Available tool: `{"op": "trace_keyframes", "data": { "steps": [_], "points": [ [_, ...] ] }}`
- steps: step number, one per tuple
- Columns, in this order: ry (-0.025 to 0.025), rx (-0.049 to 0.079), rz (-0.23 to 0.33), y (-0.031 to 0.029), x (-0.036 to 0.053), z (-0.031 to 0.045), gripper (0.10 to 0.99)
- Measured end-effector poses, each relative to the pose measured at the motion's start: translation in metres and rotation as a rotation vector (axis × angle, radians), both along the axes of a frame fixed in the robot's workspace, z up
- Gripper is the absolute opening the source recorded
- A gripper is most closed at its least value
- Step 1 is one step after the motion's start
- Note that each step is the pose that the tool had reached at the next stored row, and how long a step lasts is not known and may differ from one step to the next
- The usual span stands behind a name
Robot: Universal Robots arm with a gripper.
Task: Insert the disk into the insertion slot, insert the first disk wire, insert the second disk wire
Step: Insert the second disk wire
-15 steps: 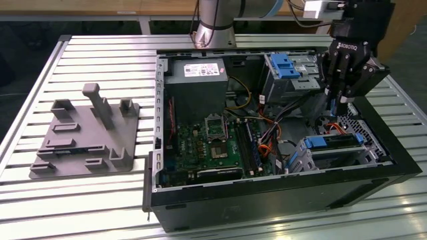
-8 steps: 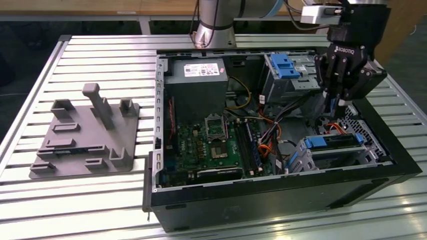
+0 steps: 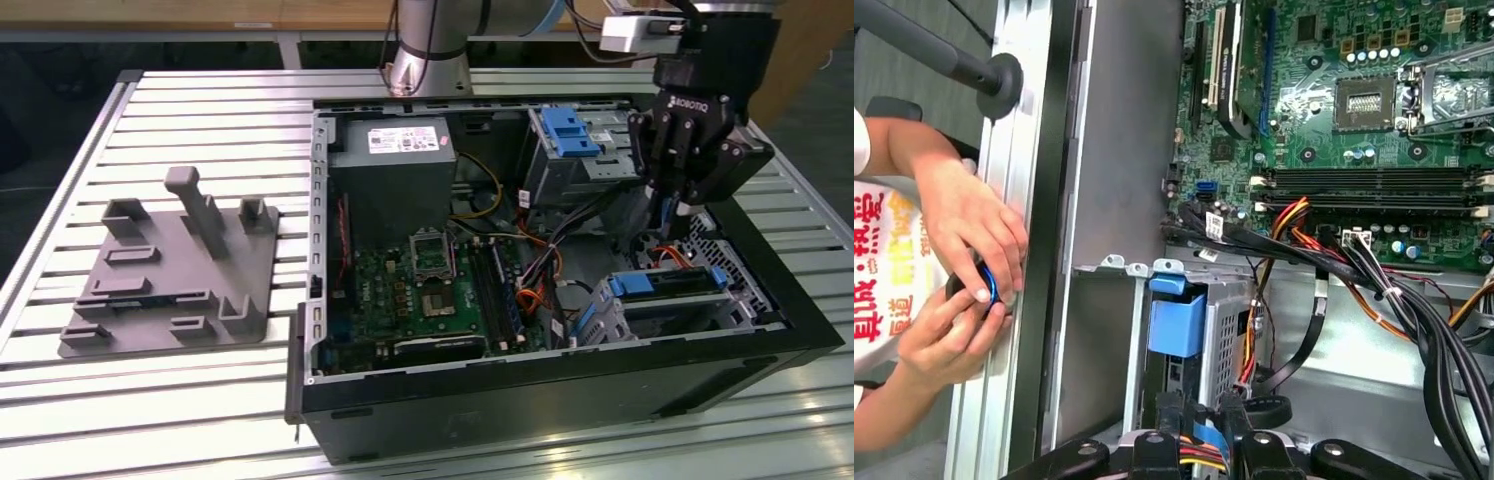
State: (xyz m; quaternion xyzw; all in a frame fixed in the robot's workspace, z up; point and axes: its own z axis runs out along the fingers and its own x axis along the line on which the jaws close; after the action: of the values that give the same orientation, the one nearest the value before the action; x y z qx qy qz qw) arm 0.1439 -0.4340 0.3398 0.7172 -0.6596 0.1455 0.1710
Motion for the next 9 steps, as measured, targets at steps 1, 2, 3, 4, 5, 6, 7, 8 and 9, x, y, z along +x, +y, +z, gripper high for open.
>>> {"op": "trace_keyframes", "data": {
  "steps": [1, 2, 3, 4, 5, 6, 7, 8, 9],
  "points": [
    [0.0, 0.0, -0.006, 0.0, 0.0, -0.0002, 0.298],
    [0.0001, 0.0, -0.013, 0.0, 0.0, -0.0003, 0.298],
    [0.0001, 0.0, -0.02, 0.0, 0.0001, -0.0005, 0.298],
    [0.0, 0.0, -0.026, 0.0001, 0.0001, -0.0006, 0.298],
    [0.0, 0.0, -0.027, 0.0, 0.0, -0.0007, 0.298],
    [0.0, 0.0, -0.027, 0.0, 0.0001, -0.0008, 0.298],
    [0.0, 0.0, -0.027, 0.0, 0.0002, -0.001, 0.298],
    [0.0001, 0.0, -0.027, 0.0, 0.0002, -0.0012, 0.298],
    [0.0, 0.0, -0.027, 0.0, 0.0003, -0.0013, 0.298]
  ]
}}
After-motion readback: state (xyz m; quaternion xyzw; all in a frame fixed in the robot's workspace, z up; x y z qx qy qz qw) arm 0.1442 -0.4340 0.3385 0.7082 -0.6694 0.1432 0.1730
